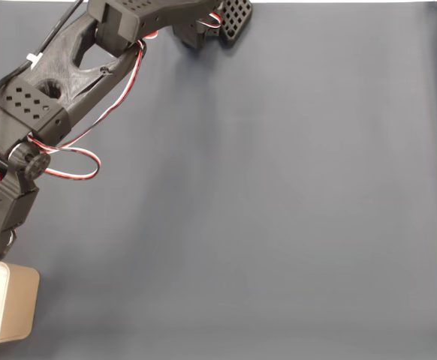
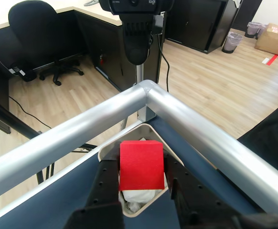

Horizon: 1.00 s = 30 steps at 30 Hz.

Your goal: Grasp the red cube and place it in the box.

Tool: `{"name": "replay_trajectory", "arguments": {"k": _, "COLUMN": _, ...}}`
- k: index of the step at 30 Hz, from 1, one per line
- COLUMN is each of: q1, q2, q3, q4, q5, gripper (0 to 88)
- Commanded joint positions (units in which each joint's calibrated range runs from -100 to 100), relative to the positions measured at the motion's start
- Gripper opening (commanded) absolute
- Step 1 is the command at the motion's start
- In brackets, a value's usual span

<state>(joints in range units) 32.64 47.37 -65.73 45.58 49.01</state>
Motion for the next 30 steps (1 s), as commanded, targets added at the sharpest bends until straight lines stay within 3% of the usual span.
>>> {"name": "replay_trajectory", "arguments": {"k": 1, "q1": 0.1, "q2": -1.0, "q3": -3.7, "q4": -0.3, "q5": 0.5, "gripper": 0.0}}
{"name": "replay_trajectory", "arguments": {"k": 30, "q1": -1.3, "q2": -0.3, "q3": -3.2, "q4": -3.6, "q5": 2.3, "gripper": 0.0}}
